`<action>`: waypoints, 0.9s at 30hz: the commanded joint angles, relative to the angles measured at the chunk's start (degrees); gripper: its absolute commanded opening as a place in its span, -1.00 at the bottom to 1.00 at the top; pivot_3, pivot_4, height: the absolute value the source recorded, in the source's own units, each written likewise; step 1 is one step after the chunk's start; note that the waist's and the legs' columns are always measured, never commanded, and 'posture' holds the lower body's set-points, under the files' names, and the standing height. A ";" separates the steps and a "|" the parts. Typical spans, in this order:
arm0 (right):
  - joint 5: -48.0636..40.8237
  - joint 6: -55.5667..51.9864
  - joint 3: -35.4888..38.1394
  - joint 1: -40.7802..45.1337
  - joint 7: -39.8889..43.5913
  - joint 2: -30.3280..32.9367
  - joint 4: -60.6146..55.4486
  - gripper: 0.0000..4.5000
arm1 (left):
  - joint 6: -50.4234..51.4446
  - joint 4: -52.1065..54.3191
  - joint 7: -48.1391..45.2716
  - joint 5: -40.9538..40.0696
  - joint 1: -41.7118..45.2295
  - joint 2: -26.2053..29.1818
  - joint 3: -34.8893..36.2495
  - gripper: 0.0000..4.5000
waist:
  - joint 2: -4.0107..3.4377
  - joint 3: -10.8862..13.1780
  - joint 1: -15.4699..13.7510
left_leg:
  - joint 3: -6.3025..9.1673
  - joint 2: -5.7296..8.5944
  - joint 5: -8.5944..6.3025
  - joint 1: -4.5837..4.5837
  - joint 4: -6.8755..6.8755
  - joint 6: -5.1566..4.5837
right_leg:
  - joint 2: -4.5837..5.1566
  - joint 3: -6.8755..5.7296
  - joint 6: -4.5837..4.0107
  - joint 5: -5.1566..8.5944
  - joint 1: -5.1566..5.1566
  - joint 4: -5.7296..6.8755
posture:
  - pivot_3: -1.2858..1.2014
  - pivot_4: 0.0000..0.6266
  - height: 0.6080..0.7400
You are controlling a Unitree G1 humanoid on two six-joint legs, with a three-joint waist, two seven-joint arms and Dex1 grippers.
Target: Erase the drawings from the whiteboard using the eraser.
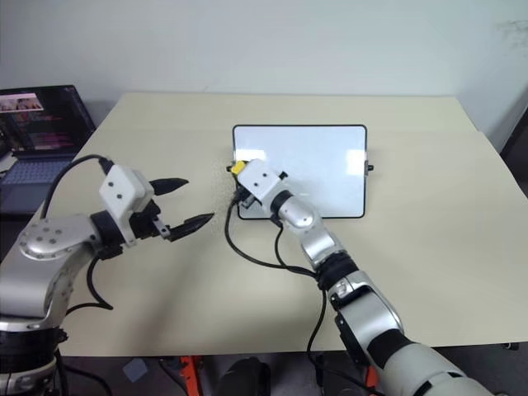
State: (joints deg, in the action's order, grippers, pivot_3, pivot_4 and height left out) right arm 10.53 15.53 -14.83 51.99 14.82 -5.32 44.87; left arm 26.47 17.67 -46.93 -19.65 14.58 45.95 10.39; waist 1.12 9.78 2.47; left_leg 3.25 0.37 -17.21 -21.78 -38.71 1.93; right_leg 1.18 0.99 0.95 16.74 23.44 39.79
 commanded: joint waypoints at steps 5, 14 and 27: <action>1.38 3.21 0.11 4.85 -2.03 -1.08 5.44 -0.48 | 0.16 2.74 0.34 -0.48 -0.53 1.55 2.18 1.00 | 0.00 0.00 0.19 | 0.00 0.00 0.00 0.00 0.00 0.00 | 0.00 0.00 0.00 0.00 0.00 0.00 | 0.03 -0.52 1.00; 2.65 3.66 -0.36 4.63 -2.26 -0.71 7.86 -0.48 | 0.41 3.07 0.69 -0.45 -0.75 1.59 2.54 1.00 | -0.01 0.00 0.46 | 0.00 0.00 0.00 0.00 0.01 0.00 | 0.00 0.00 0.00 0.00 0.00 0.00 | 0.03 -0.52 1.00; 4.54 1.73 -0.99 2.53 -2.40 -0.05 7.32 -0.48 | 0.14 2.40 0.48 -0.35 -0.09 1.45 1.99 1.00 | 0.00 0.00 0.64 | 0.00 0.00 0.00 0.00 0.01 0.00 | 0.00 0.00 0.00 0.00 0.00 0.01 | 0.03 -0.52 1.00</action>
State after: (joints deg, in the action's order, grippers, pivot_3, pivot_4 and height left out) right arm 14.74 17.17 -15.59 54.42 12.47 -5.31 54.09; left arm 27.12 18.61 -46.77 -19.74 13.72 46.51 11.08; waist 1.12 9.78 3.11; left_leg 3.25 0.37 -17.21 -21.78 -38.70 1.93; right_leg 1.18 0.99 0.95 16.74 23.44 39.80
